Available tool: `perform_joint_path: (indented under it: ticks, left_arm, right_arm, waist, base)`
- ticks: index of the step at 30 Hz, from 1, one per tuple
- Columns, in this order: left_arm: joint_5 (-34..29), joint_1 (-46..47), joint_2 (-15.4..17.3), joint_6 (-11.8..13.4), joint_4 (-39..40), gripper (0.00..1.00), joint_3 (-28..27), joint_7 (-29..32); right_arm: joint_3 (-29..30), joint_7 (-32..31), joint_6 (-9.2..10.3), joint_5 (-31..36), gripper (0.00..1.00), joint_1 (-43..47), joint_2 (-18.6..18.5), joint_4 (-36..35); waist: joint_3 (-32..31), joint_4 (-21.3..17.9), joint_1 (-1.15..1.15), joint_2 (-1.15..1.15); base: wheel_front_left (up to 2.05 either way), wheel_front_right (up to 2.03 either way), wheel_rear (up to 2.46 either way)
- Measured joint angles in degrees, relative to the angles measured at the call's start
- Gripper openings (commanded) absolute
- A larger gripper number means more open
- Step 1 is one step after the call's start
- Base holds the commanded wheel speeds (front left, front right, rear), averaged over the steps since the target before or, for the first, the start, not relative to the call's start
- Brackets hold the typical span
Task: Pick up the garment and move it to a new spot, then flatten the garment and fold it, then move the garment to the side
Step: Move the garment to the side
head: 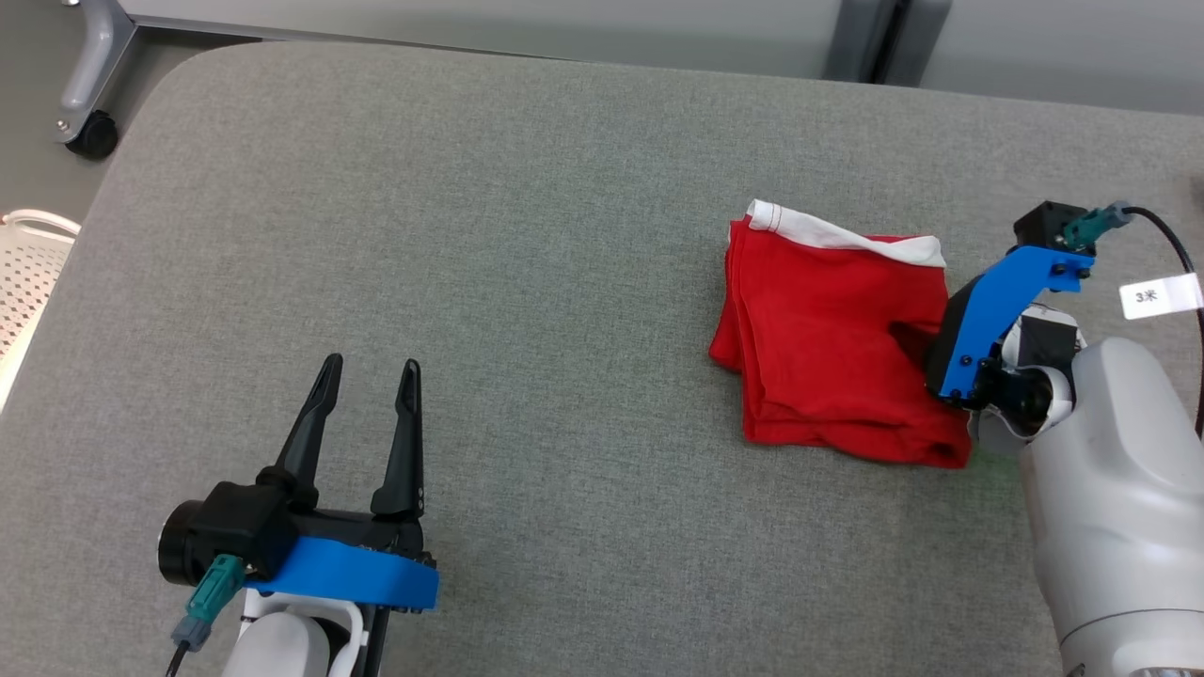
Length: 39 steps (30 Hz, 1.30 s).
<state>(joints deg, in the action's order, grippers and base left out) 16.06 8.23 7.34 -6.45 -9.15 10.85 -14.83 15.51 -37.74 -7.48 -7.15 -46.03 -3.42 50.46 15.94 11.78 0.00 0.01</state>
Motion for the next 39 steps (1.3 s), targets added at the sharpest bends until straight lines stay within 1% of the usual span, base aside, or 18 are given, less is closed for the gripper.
perform_joint_path:
  ticks: [2,3,4,5,9,14,17,20,22,25,27,31,32,35,39]
  left_arm:
    - [0.01,0.26,-0.07,-0.09,-0.31,1.00,-0.03,-0.08]
    - [0.03,0.37,-0.09,-0.09,-0.48,1.00,-0.04,-0.09]
    - [0.05,0.47,-0.10,-0.10,-0.63,1.00,-0.14,-0.09]
    - [0.07,0.50,-0.09,-0.12,-0.70,1.00,-0.40,-0.10]
    - [0.05,0.48,-0.09,-0.16,-0.60,1.00,-1.08,-0.15]
    - [-0.01,0.29,-0.24,-0.43,-0.18,1.00,-1.60,-0.16]
    - [-0.02,0.01,-0.43,-0.51,0.13,1.00,-1.93,-0.16]
    - [-0.03,-0.27,-0.44,-0.62,0.69,1.00,-2.33,-0.16]
    - [-0.42,-0.27,-0.58,-0.64,1.26,1.00,-2.21,-0.16]
    - [-0.58,-0.07,-0.87,-0.65,2.11,1.00,-1.86,-0.16]
    - [-0.60,0.50,-0.73,-0.66,2.58,1.00,-1.60,-0.16]
    - [-0.96,2.50,-0.02,-0.67,3.34,1.00,-0.74,-0.16]
    - [-1.03,3.52,0.46,-0.68,3.56,1.00,-0.23,-0.16]
    - [-1.03,5.12,1.13,-0.75,3.79,1.00,0.90,-0.16]
    - [-0.99,6.67,2.13,-0.75,4.37,1.00,2.08,-0.16]
  right_arm:
    - [-1.87,-0.07,0.00,-0.09,1.00,-0.80,-0.22,1.81]
    - [-2.77,-0.01,0.01,-0.10,0.75,-0.90,-0.30,2.38]
    - [-3.88,0.02,0.04,-0.07,0.26,-1.05,-0.41,2.90]
    - [-4.98,0.25,0.08,-0.07,0.00,-1.17,-0.42,3.26]
    - [-9.54,2.33,0.01,0.53,0.00,-1.27,0.33,3.22]
    - [-17.06,4.58,0.00,0.49,0.00,-2.43,-0.93,0.20]
    - [-22.93,5.12,-0.01,-1.68,0.00,-4.86,-2.97,-2.65]
    - [-27.46,5.08,-0.01,-4.12,0.00,-6.79,-5.46,-5.10]
    - [-30.15,5.08,-0.01,-5.33,0.00,-8.97,-8.00,-6.68]
    - [-32.47,4.63,-0.01,-6.78,0.00,-11.98,-11.21,-7.92]
    - [-33.55,4.54,-0.01,-7.21,0.00,-13.78,-13.27,-8.58]
    - [-33.41,4.48,-0.01,-8.78,0.00,-17.14,-16.84,-9.01]
    - [-32.81,4.46,-0.01,-9.67,0.00,-17.66,-18.44,-8.82]
    - [-31.21,4.63,-0.01,-10.44,0.00,-17.93,-20.36,-8.14]
    - [-28.39,7.43,-0.01,-9.59,0.00,-18.68,-23.27,-7.62]
  waist:
    - [0.03,-0.07,-0.01,-0.02]
    - [-0.03,-0.17,-0.01,-0.02]
    - [-0.12,-0.29,-0.01,-0.02]
    - [-0.25,-0.43,0.00,-0.02]
    - [-1.03,-1.20,0.00,-0.01]
    - [-2.25,-2.68,0.00,-0.01]
    - [-2.69,-4.12,0.00,-0.01]
    - [-2.55,-6.15,0.00,-0.01]
    - [-2.11,-7.65,0.00,-0.01]
    - [-0.80,-9.94,0.00,-0.01]
    - [0.47,-11.41,0.00,-0.01]
    - [3.37,-13.89,0.01,-0.01]
    - [4.78,-14.85,0.01,-0.01]
    - [6.66,-15.80,0.01,0.00]
    - [9.08,-16.62,0.01,0.00]
  base:
    - [0.00,0.00,0.00]
    - [0.00,0.00,0.00]
    - [0.00,0.00,0.00]
    - [0.00,0.00,0.00]
    - [0.00,0.00,0.00]
    - [0.00,0.00,0.00]
    - [0.00,0.00,0.00]
    - [0.00,0.00,0.00]
    - [0.00,0.00,0.00]
    - [0.00,0.00,0.00]
    - [0.00,0.00,0.00]
    - [0.00,0.00,0.00]
    - [0.00,0.00,0.00]
    - [0.00,0.00,0.00]
    - [0.00,0.00,0.00]
